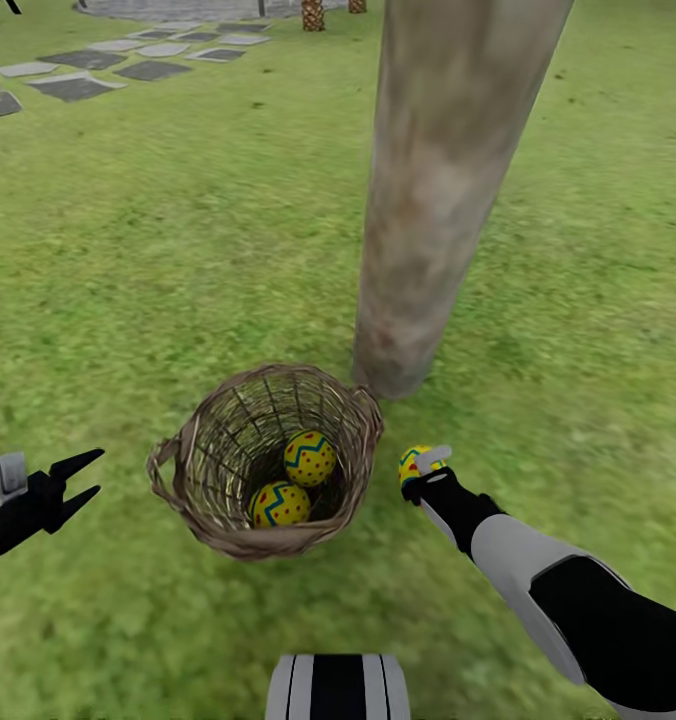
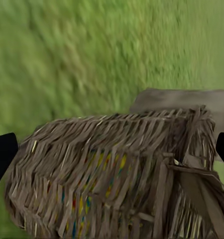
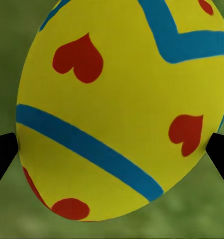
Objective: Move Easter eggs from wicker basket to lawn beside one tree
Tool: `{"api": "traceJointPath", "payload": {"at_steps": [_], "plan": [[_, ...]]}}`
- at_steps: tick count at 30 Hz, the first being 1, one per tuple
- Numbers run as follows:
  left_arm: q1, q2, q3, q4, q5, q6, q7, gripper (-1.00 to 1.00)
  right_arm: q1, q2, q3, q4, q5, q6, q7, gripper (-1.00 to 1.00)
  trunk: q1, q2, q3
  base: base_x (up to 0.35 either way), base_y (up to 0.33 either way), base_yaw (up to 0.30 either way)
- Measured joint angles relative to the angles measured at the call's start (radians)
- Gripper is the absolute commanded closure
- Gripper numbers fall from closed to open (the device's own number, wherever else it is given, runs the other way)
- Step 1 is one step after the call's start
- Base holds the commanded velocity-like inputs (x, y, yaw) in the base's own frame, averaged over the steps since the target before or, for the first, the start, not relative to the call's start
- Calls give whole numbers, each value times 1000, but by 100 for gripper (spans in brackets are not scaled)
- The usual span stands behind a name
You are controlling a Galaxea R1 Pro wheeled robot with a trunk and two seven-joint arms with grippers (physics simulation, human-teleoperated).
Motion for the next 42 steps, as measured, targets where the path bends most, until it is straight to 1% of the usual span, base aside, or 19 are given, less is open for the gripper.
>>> {"api": "traceJointPath", "payload": {"at_steps": [5, 6, 8, 11, 14, 15, 16, 18, 19, 21, 23, 25, 33, 35, 38, 40, 41, 42], "plan": [[0, 1, 0, 0, 0, 0, 0, -100, 0, 0, 1, 0, 2, 5, -1, 100, 2, -1, -19, 0, 0, 0], [0, 0, 0, 0, 0, 0, 0, -100, -1, 0, 5, -2, 12, 7, -3, 100, 2, -2, -23, 0, 0, 0], [0, 0, 0, 0, 0, 0, 1, -100, -1, 0, 5, -15, 18, 9, -7, 100, 3, -2, -31, 0, 0, 0], [0, 1, 0, 0, 1, 0, 0, -100, -1, -1, 1, -32, 13, 9, -2, 100, 4, -3, -42, 0, 0, 0], [0, 1, 0, -1, 0, 0, 0, -100, -1, -1, 2, -36, 18, 10, -3, 100, -5, -4, -54, 0, 0, 0], [0, 1, 0, -1, 0, 0, 0, -100, -1, -1, 2, -37, 17, 10, -3, -100, -5, -4, -54, 0, 0, 0], [0, 0, 0, -1, 0, 0, 0, -100, -2, -1, 10, -12, 26, 10, -49, -100, 4, -4, -54, 0, 0, 0], [0, 0, 2, -1, 1, 0, -1, -100, -3, -1, 4, -19, 25, 11, -61, -100, 6, -4, -54, 0, 0, 0], [0, -1, 7, -1, 1, 0, -1, -100, -3, -1, 3, -19, 25, 11, -61, -100, 6, -4, -54, 0, 0, 0], [0, 0, 19, 0, 1, 0, 0, -100, -2, -1, 10, -3, 29, 11, -48, -100, 5, -3, -46, 0, 0, 0], [0, 1, 22, 0, 1, 0, 0, -100, -1, -2, 8, -1, 25, 9, -16, -100, 4, -3, -39, 0, 0, 0], [0, 1, 22, 0, 1, 0, 0, -100, 0, -2, 0, 0, 2, 6, 0, -100, 3, -2, -31, 0, 0, 0], [0, 1, 22, 0, 1, 0, 1, -100, 0, -3, -1, 0, 0, 5, 0, -100, 0, 0, 0, 0, 0, 0], [0, 1, 22, 0, 1, 0, 1, -100, 0, -8, -2, -2, 0, 4, 0, -100, -1, 0, 8, 0, 0, 0], [0, 1, 22, 1, 0, 0, 1, -100, 0, -10, -5, -47, -1, 11, -2, -100, -2, 1, 19, 0, 0, 0], [0, 2, 22, 2, 0, 1, 1, -100, 0, -13, -16, -73, -3, 33, -2, -100, -3, 2, 27, 0, 0, 0], [0, 4, 22, 2, 0, 2, 1, -100, 0, -16, -43, -79, -3, 59, -2, -100, -4, 2, 31, 0, 0, 0], [2, 9, 22, 7, 0, 0, 0, -100, 5, -21, -49, -85, -9, 65, 4, -100, -4, 2, 31, 0, 0, 0]]}}
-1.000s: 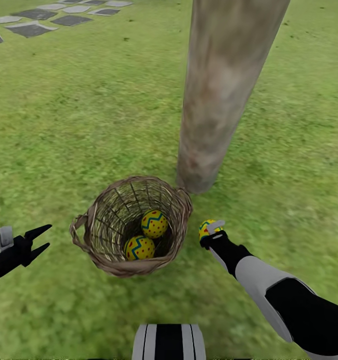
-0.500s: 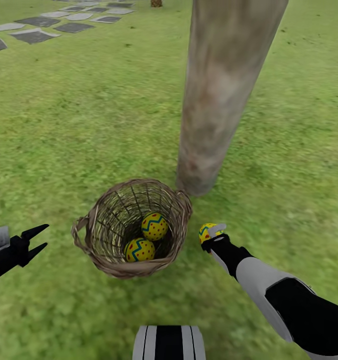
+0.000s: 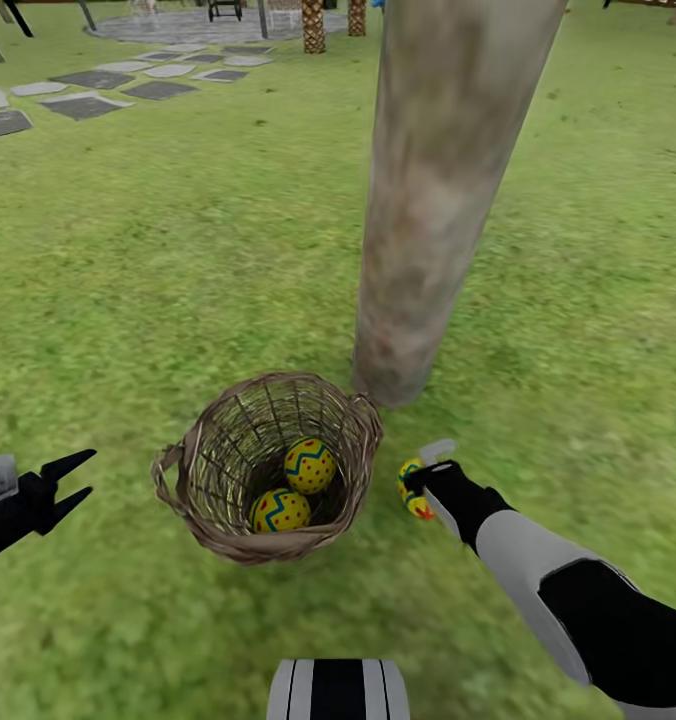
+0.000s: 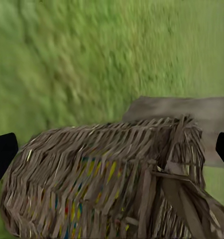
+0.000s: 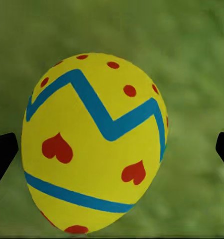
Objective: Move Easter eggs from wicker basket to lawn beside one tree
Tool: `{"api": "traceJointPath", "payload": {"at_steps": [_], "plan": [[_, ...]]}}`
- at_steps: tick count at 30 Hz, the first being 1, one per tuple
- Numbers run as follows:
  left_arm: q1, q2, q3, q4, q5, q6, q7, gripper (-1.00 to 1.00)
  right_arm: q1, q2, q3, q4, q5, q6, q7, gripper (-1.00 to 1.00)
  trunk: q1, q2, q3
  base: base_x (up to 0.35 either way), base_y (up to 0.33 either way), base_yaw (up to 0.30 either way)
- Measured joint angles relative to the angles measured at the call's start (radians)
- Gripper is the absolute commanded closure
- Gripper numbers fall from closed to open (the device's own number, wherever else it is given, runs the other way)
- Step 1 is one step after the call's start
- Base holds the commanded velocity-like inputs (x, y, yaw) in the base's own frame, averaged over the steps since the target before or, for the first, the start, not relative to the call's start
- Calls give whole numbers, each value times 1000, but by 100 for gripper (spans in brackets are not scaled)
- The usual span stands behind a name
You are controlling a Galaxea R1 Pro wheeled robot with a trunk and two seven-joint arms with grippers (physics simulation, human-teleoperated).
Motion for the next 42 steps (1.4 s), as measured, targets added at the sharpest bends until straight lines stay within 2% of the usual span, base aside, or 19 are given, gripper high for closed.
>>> {"api": "traceJointPath", "payload": {"at_steps": [3, 7, 9, 14, 19, 22, 26, 28, 29, 31, 32, 33, 34, 35, 36, 38, 39, 41, 42], "plan": [[6, -1, 2, 8, 3, 1, 1, -100, -6, -11, 1, 17, 0, 11, 17, -100, -1, 0, 4, 0, 0, 0], [6, 11, -2, 31, 0, 2, 2, -100, -10, 11, 19, 28, 15, -12, -6, -100, -2, 1, 19, 0, 0, 0], [6, 22, -4, 42, 0, 3, 2, -100, -10, 11, 19, 24, 16, -15, -18, -100, -3, 2, 27, 0, 0, 0], [6, 30, -5, 63, 1, 5, 3, -100, -10, 3, 17, 19, 17, -15, -46, -100, -5, 3, 46, -190, 0, 0], [6, 32, -6, 63, -1, 6, 4, -100, -10, -22, 9, 17, 16, -13, -74, -100, -7, 4, 66, -332, 0, 0], [6, 32, -6, 63, -1, 6, 4, -100, -10, -29, -11, 16, 15, 1, -83, -100, -8, 5, 77, -341, 0, 0], [6, 31, -6, 63, -1, 8, 4, -100, -10, -46, -49, 6, 17, 63, -77, -100, -10, 6, 93, -342, 0, 0], [6, 31, -6, 63, -1, 7, 4, -100, -11, -81, -91, 0, 19, 76, -54, -100, -11, 6, 100, -193, 0, 0], [6, 32, -6, 63, -1, 7, 4, -100, -11, -98, -112, -6, 18, 78, -23, -100, -12, 6, 104, -96, 0, 0], [6, 32, -6, 63, 0, 7, 4, -100, -10, -144, -168, -32, 19, 92, 84, -100, -13, 7, 112, -47, 0, 0], [6, 32, -6, 63, 0, 7, 4, -100, -10, -181, -212, -57, 20, 120, 185, -100, -14, 7, 116, -20, 0, 0], [6, 32, -6, 63, 0, 6, 4, -100, -10, -208, -237, -74, 19, 146, 265, -100, -14, 7, 120, -10, 0, 0], [6, 32, -6, 63, 1, 6, 3, -100, -11, -243, -263, -100, 20, 185, 391, -100, -15, 7, 124, -7, 0, 0], [6, 32, -6, 64, 1, 6, 3, -100, -10, -267, -275, -117, 18, 204, 482, -100, -15, 8, 128, -3, 0, 0], [6, 32, -6, 63, 1, 6, 3, -100, -11, -300, -284, -133, 18, 222, 615, -100, -15, 8, 132, -2, 0, 0], [6, 31, -7, 63, 1, 6, 3, -100, -10, -347, -293, -146, 17, 237, 809, -100, -16, 8, 139, -1, 0, 0], [6, 31, -7, 64, 1, 6, 3, -100, -10, -367, -299, -149, 16, 241, 899, -100, -17, 9, 143, 0, 0, 0], [6, 31, -7, 64, 1, 6, 3, -100, -10, -391, -312, -152, 15, 254, 1025, -100, -18, 9, 151, 0, 0, 0], [6, 30, -7, 64, 1, 6, 3, -100, -10, -407, -324, -154, 15, 277, 1121, -100, -18, 9, 155, 0, 0, 0]]}}
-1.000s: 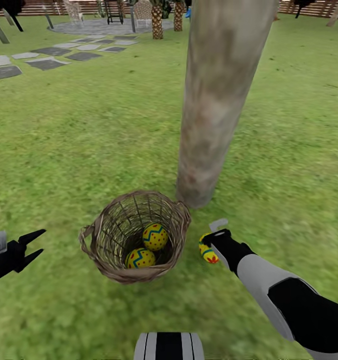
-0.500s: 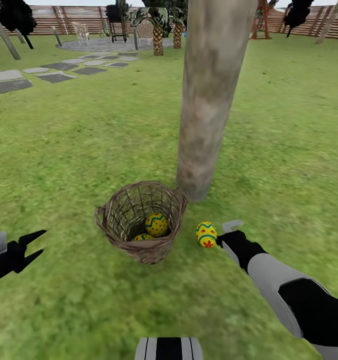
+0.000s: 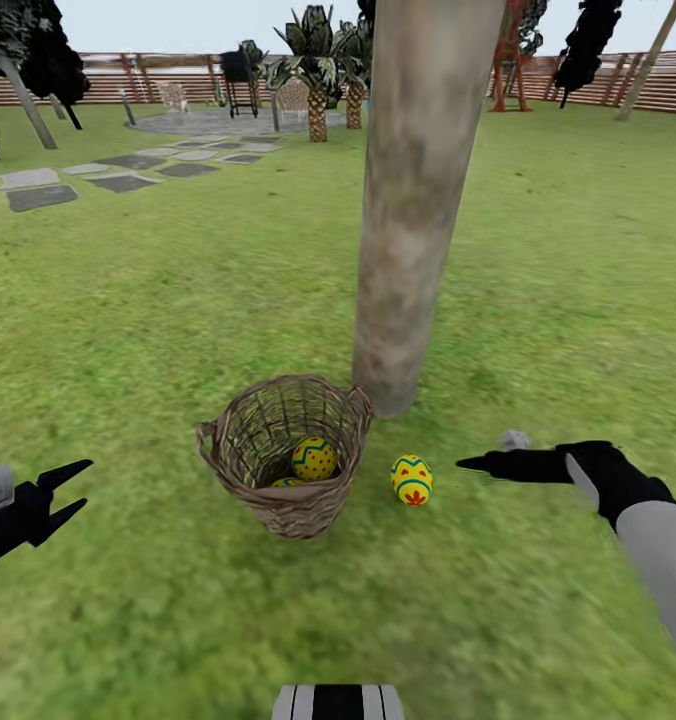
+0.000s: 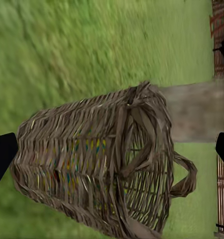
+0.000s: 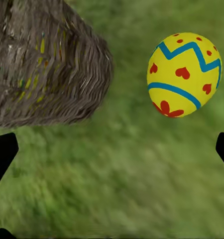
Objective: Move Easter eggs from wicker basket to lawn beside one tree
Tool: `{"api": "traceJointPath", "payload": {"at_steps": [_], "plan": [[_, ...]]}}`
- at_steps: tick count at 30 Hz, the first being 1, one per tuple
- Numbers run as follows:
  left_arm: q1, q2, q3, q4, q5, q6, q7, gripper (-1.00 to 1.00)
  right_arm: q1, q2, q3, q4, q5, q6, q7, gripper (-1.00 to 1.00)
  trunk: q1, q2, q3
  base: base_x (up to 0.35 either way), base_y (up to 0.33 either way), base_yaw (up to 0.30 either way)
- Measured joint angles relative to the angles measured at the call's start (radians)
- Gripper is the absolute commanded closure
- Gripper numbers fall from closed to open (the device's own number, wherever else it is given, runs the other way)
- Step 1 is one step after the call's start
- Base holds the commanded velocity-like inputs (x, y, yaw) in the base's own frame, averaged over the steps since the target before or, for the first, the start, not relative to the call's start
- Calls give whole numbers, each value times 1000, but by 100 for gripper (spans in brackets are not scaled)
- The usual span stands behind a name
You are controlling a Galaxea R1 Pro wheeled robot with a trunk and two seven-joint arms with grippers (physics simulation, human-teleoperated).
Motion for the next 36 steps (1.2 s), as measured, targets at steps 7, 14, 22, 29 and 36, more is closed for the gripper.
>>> {"api": "traceJointPath", "payload": {"at_steps": [7, 14, 22, 29, 36], "plan": [[0, 0, 0, 0, 0, 0, 0, -100, 0, -105, -29, -33, 0, 73, 412, -100, -3, 2, 27, 0, 0, 0], [0, -1, -2, 0, -1, -1, 0, -100, 0, -142, -116, -80, -3, 96, 610, -100, -6, 3, 54, 0, 0, 0], [0, -7, -3, -1, -1, -4, -2, -100, 0, -100, -125, -185, 3, 191, 610, -100, -10, 5, 85, 0, 0, 0], [0, -12, -3, -4, 0, -7, -5, -100, 1, 59, -61, -184, 52, 188, 497, -100, -11, 6, 93, 0, 0, 0], [0, -14, -3, -7, 0, -8, -9, -100, 3, 192, -36, -184, 61, 191, 263, -100, -11, 6, 93, 0, 0, 0]]}}
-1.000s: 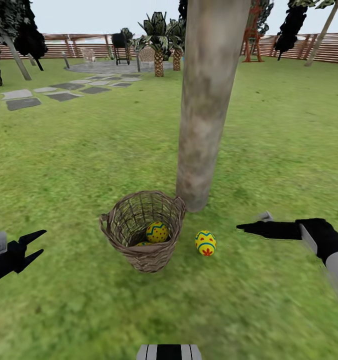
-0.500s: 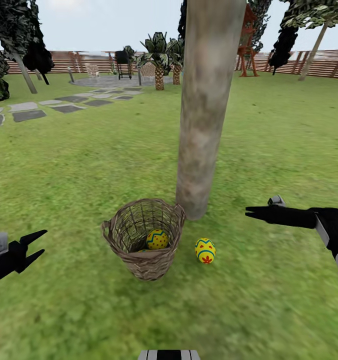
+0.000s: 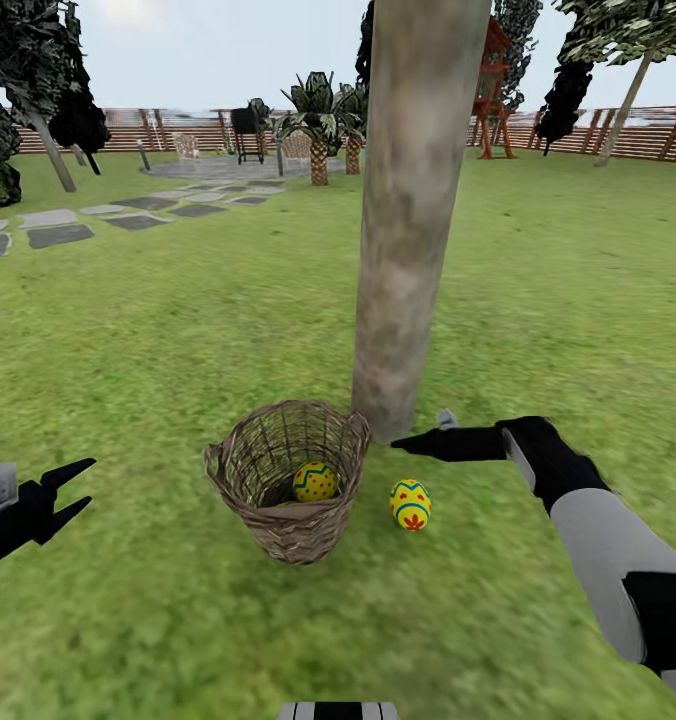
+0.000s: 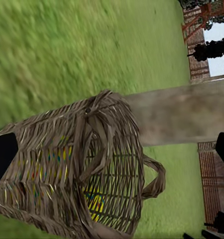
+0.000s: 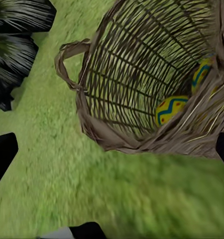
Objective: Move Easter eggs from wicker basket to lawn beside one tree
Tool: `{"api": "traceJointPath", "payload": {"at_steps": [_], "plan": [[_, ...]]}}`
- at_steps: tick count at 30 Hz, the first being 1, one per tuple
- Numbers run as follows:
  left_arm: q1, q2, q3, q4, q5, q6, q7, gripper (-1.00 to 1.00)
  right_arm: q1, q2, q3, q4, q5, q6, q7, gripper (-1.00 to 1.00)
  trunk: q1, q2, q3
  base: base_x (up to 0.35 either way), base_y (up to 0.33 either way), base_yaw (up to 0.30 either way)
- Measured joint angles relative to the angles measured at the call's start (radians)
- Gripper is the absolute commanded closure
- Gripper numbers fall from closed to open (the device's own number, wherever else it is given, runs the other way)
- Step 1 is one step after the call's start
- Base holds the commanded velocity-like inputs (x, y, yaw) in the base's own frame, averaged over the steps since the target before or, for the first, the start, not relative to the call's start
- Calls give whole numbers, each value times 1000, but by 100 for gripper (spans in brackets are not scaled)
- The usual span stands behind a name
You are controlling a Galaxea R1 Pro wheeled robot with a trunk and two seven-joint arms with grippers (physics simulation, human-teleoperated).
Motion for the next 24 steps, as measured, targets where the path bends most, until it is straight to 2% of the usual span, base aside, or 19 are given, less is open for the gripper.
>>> {"api": "traceJointPath", "payload": {"at_steps": [2, 4, 6, 10, 11, 13, 17, 18, 20, 22, 23, 24], "plan": [[0, 1, 0, 3, 0, 0, -1, -100, 0, 33, 29, -1, 0, 2, -57, -100, 0, 0, 0, 0, 0, 0], [0, 1, 0, 5, 0, 0, -1, -100, 0, 51, 58, -2, 0, 2, -90, -100, 0, 0, 0, 24, 19, 0], [0, 1, 0, 5, 0, 0, -1, -100, 0, 67, 71, -3, 0, 4, -105, -100, 0, 0, 0, 121, 124, 0], [0, 0, 1, 7, 0, 0, -2, -100, 0, 80, 76, -7, 1, 4, -145, -100, 0, 0, 0, 173, 199, 0], [0, 0, 1, 7, 0, 0, -2, -100, 0, 93, 76, -9, -1, 4, -194, -100, 0, 0, 0, 187, 217, 0], [0, 0, 2, 7, 0, 0, -2, -100, 0, 114, 76, -19, -2, 5, -251, -100, 0, 0, 0, 201, 220, 0], [0, 1, 2, 7, 0, 0, -2, -100, 0, 133, 78, -36, -1, 6, -277, -100, 0, 0, 0, 211, 220, 0], [0, 1, 2, 8, 0, 0, -2, -100, 0, 141, 78, -41, 1, 7, -304, -100, 0, 0, 0, 214, 220, 0], [0, 1, 2, 7, 0, 0, -2, -100, 0, 147, 82, -43, -1, 8, -377, -100, 0, 0, 0, 214, 220, 0], [0, 1, 2, 7, 0, 0, -2, -100, 0, 175, 99, -44, -1, 8, -478, -100, 0, 0, 0, 215, 220, 0], [0, 1, 2, 7, 0, 0, -2, -100, 0, 203, 107, -44, -2, 10, -585, -100, 0, 0, 0, 215, 220, 0], [0, 1, 2, 7, 0, 0, -2, -100, 0, 215, 111, -42, -3, 9, -679, -100, 0, 0, 0, 215, 220, 0]]}}
